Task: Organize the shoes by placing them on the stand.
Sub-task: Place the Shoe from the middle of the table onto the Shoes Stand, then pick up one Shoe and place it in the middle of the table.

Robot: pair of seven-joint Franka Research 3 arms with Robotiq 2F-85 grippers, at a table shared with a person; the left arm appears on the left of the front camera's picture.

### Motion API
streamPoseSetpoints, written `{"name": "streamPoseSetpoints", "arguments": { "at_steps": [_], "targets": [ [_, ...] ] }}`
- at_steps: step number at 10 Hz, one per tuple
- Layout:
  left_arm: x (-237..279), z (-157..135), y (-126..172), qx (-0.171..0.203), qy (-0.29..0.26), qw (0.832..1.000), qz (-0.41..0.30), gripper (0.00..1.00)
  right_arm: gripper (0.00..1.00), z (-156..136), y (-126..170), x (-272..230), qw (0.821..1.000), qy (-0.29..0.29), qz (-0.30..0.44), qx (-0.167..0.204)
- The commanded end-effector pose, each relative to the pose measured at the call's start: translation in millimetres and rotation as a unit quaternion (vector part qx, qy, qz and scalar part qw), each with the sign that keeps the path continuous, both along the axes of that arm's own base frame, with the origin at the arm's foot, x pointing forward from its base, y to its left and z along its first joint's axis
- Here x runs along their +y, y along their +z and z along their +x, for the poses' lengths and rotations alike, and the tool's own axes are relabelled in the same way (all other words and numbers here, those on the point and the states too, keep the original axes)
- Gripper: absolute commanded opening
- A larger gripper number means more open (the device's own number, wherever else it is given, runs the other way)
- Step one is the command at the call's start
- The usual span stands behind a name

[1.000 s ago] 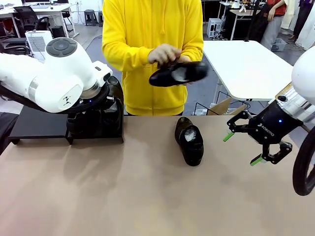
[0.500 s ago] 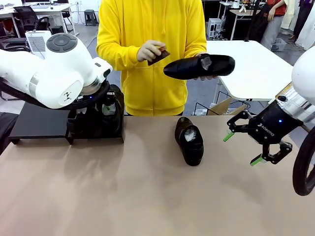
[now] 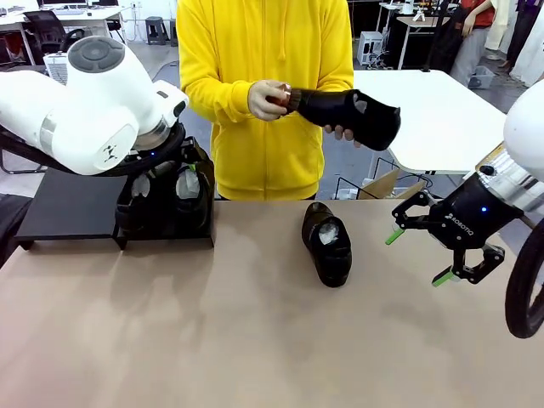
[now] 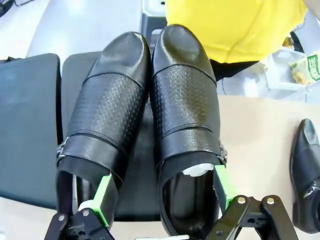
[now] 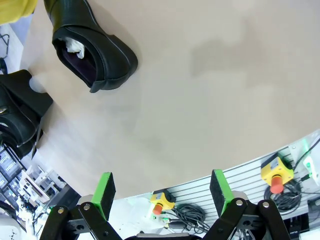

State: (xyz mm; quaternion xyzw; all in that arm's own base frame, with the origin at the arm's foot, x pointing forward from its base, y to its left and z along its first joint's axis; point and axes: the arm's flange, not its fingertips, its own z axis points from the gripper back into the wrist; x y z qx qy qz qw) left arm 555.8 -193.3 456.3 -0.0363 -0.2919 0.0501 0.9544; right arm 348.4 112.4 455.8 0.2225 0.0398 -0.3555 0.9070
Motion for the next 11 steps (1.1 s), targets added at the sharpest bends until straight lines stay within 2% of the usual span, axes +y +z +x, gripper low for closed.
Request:
{"name": "streamPoseSetpoints", "arguments": {
  "at_steps": [1, 10, 11],
  "targets": [
    [0.6, 4.1, -9.2, 0.005, -0.008, 1.000, 0.003, 1.00, 1.00, 1.6, 0.3, -1.1, 1.000, 0.008, 0.004, -0.005],
    [-0.9, 2.8, -12.6, 0.009, -0.003, 1.000, 0.000, 1.00, 1.00, 1.6, 0.3, -1.1, 1.000, 0.008, 0.004, -0.005],
    [-11.1, -17.3, 25.4, 0.003, -0.005, 0.999, -0.046, 1.00, 1.00, 1.6, 0.3, -1.1, 1.000, 0.008, 0.004, -0.005]
  ]
}}
